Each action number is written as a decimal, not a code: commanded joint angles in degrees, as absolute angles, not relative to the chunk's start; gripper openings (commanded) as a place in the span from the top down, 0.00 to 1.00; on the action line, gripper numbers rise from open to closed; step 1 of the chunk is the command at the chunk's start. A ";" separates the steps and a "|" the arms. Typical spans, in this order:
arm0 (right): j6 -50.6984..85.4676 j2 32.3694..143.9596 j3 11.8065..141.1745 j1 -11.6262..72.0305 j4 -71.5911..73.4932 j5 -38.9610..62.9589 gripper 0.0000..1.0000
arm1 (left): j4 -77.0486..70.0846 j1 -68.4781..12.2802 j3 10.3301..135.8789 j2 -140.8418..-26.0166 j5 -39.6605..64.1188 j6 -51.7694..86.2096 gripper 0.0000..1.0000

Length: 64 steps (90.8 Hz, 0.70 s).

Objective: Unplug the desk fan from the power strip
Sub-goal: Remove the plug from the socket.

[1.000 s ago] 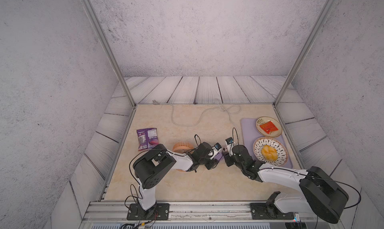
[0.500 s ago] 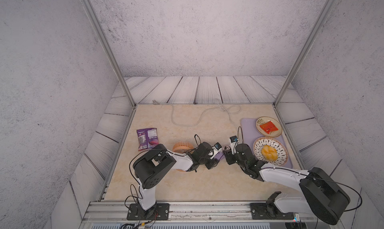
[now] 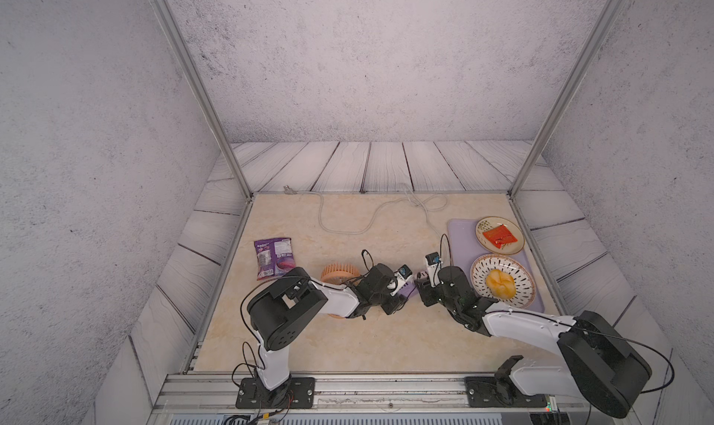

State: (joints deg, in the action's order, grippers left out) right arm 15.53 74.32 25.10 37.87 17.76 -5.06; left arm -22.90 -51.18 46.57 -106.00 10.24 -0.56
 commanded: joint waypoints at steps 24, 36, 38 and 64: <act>13.43 72.77 24.77 40.34 19.64 -2.32 0.83 | -24.33 -50.93 48.08 -105.56 9.94 0.26 1.00; 16.02 72.20 24.83 40.36 19.17 -4.01 0.83 | -24.43 -50.98 47.75 -105.57 9.80 0.33 1.00; 16.46 72.06 24.80 40.30 19.23 -4.39 0.83 | -24.43 -50.98 47.67 -105.58 9.77 0.35 1.00; 21.80 72.09 23.07 37.75 22.52 -1.89 0.84 | -24.43 -50.90 47.35 -105.21 9.41 0.26 1.00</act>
State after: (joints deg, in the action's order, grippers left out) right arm 17.39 73.52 24.03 38.13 18.52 -6.00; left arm -22.85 -51.20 46.57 -106.00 10.74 -0.43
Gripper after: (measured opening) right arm 0.452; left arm 0.549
